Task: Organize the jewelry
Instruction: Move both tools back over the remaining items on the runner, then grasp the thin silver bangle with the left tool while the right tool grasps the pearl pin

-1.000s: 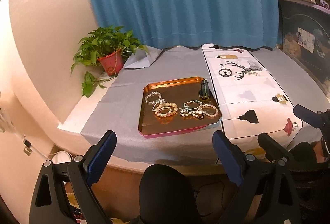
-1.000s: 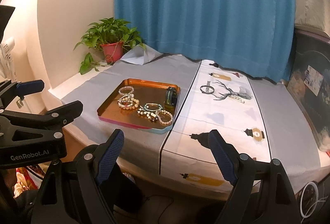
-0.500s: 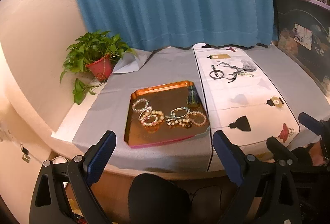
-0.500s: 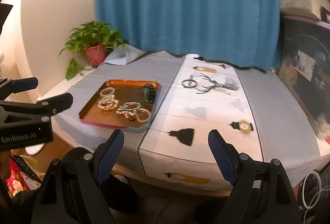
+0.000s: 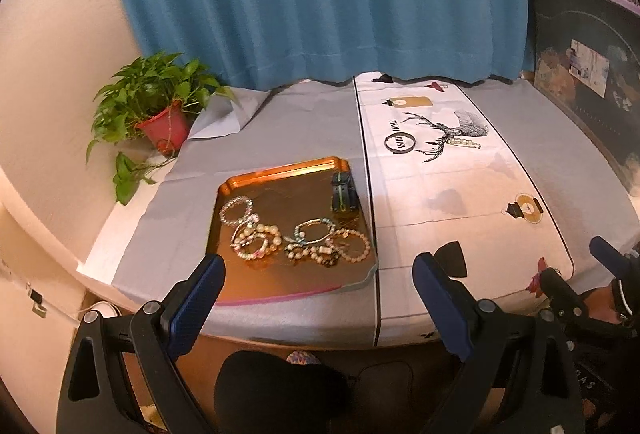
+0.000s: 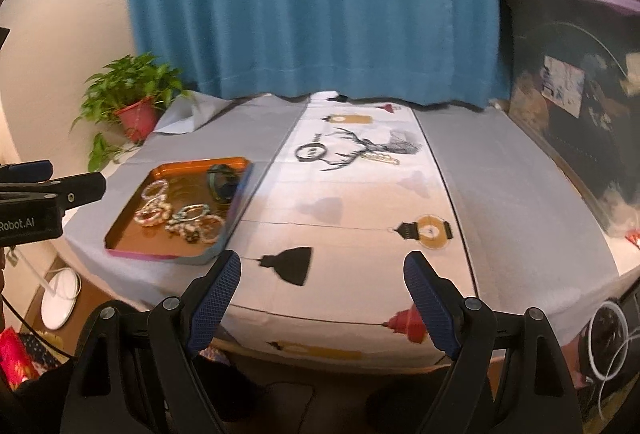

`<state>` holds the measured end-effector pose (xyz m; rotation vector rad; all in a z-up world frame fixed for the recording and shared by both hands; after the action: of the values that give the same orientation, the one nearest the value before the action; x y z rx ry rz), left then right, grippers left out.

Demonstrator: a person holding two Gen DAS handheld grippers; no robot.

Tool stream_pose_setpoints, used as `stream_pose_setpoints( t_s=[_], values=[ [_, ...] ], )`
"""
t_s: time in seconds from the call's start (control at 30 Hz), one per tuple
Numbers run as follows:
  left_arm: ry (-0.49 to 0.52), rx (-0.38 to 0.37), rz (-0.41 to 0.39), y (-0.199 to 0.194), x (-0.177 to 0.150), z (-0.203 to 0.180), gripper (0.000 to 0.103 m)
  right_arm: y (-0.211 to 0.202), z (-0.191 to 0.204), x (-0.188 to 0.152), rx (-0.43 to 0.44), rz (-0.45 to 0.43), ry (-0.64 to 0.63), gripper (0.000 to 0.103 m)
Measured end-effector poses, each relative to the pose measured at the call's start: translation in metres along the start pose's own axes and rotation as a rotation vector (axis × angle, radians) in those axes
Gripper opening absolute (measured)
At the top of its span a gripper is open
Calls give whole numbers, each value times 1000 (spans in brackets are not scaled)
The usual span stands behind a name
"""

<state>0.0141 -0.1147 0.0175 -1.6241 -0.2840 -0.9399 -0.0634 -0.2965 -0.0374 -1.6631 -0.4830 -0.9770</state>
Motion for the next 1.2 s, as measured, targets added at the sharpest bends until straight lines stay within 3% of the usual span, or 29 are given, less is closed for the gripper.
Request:
stream_pose_setpoints(
  t_s=[0.57,0.77,0.97,1.2],
  values=[
    [55,-24,47,78,46,-42,94,71,-62,7,-91,67,68,84],
    [45,-11,50,102,62,-42,94,94,-78,23,-119,48,70,84],
    [9,-25,92,140,78,-37,94,134,-87,49,-91,54,82,84],
    [-37,-111,166,212,114,-37,94,205,-86,78,-11,107,55,84]
  ],
)
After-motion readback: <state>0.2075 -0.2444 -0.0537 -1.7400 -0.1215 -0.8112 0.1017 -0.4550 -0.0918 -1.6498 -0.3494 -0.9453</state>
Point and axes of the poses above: each gripper's, at about its wrist camera, not at the fingertips, and y roughly the way its jaws point, z to its left, x to its top, the point moved 4 cm from there along y, roughly the way its jaws point, and after that the axes turned 15 degrees about -x, right-handed, at the moved point
